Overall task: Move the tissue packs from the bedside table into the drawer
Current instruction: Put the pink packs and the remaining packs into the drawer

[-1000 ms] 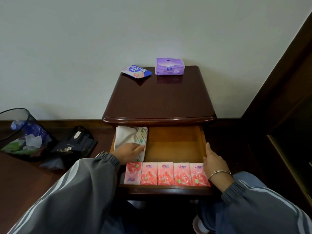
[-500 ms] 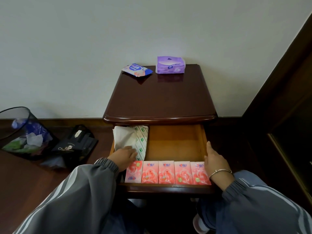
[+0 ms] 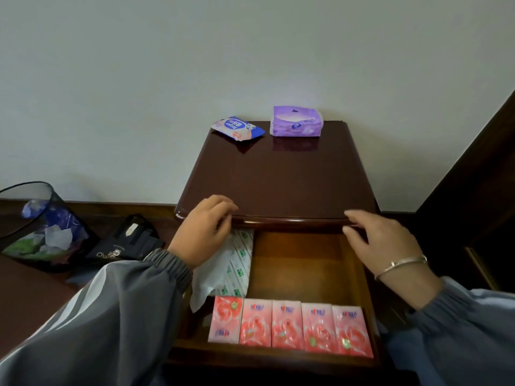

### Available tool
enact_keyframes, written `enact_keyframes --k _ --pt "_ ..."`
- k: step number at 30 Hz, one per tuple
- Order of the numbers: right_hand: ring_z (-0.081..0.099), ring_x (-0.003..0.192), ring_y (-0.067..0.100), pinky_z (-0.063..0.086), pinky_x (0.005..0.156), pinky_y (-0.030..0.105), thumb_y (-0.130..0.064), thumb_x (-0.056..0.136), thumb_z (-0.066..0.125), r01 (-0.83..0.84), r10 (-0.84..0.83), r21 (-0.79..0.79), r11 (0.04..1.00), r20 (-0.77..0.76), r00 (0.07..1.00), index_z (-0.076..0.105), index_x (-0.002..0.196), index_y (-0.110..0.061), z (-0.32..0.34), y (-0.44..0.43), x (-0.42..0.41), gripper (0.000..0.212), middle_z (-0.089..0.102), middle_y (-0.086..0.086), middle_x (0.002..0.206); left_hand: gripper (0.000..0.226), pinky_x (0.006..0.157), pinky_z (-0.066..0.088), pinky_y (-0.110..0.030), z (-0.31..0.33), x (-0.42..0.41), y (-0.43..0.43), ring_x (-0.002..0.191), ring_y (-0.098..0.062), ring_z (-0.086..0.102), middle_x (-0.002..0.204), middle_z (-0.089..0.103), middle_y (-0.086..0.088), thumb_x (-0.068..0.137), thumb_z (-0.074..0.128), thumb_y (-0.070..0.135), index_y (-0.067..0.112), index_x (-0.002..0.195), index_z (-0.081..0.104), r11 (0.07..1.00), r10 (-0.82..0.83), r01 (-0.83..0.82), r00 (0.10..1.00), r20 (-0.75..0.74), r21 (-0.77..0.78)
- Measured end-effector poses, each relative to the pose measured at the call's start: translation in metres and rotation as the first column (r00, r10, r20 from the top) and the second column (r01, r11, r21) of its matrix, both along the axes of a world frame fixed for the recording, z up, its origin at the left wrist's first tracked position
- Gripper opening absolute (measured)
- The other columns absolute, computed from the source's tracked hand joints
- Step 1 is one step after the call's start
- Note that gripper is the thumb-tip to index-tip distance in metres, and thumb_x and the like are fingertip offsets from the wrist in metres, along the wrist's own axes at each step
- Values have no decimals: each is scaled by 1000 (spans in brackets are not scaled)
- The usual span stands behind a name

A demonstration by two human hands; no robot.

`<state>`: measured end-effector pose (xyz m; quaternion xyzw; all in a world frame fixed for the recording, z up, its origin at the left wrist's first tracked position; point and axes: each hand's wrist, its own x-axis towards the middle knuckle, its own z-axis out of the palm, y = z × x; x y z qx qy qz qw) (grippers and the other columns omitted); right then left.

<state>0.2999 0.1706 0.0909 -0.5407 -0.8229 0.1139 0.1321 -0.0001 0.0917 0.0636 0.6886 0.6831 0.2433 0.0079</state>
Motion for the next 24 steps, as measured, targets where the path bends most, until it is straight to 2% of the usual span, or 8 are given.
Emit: enact_keyframes --k 5,7,11,13,16,18,20,24 --pt "55 112 32 45 93 43 -22 88 55 -85 88 66 994 -31 996 54 126 -14 10 101 -54 39 62 10 121 32 91 46 -47 12 -25 78 105 -30 56 119 56 -8 86 55 9 9 118 60 996 60 -52 993 -100 76" --pt "52 114 34 44 94 43 -23 86 56 -97 98 86 992 -16 995 51 127 -14 3 139 -78 42 59 11 123 40 92 44 -47 12 -34 111 111 -31 53 127 52 -9 85 56 13 10 125 55 993 116 -110 982 -151 50" --pt "46 119 35 42 93 43 -25 83 56 -137 110 209 968 133 985 41 134 -13 -7 215 -125 54 49 12 134 60 97 37 -44 4 -54 180 130 -30 37 146 38 -7 84 56 25 15 141 38 980 182 -198 939 -293 -25" --pt "39 126 34 40 96 44 -27 83 58 -108 71 220 969 167 983 32 140 -13 -10 250 -141 64 39 13 142 65 102 33 -46 -1 -64 211 139 -28 25 154 26 -7 86 57 30 18 144 31 970 214 -239 933 -290 -52" --pt "23 139 30 31 106 46 -43 83 61 -27 -7 152 988 218 976 16 146 -15 -26 287 -157 83 19 9 154 68 108 29 -51 -16 -77 248 145 -27 13 160 12 -2 88 54 38 22 147 24 940 297 -318 941 -165 -122" --pt "21 139 27 28 107 49 -52 85 54 -6 -14 94 996 211 977 22 144 -17 -42 299 -163 76 24 6 152 61 111 22 -54 -32 -79 260 145 -25 13 160 11 0 92 46 43 27 146 24 921 325 -334 943 -79 -201" --pt "29 135 27 30 105 51 -56 86 49 -22 6 84 996 185 983 34 136 -18 -51 307 -163 65 34 5 146 54 113 17 -53 -46 -80 265 144 -25 19 159 15 0 93 37 47 30 144 27 914 345 -357 934 -93 -195" --pt "41 126 29 35 99 47 -59 85 47 -72 42 131 989 220 975 43 129 -19 -49 309 -159 60 45 6 137 52 112 23 -49 -45 -81 266 141 -28 27 157 24 -4 92 38 50 26 139 36 924 341 -356 932 -123 -137"
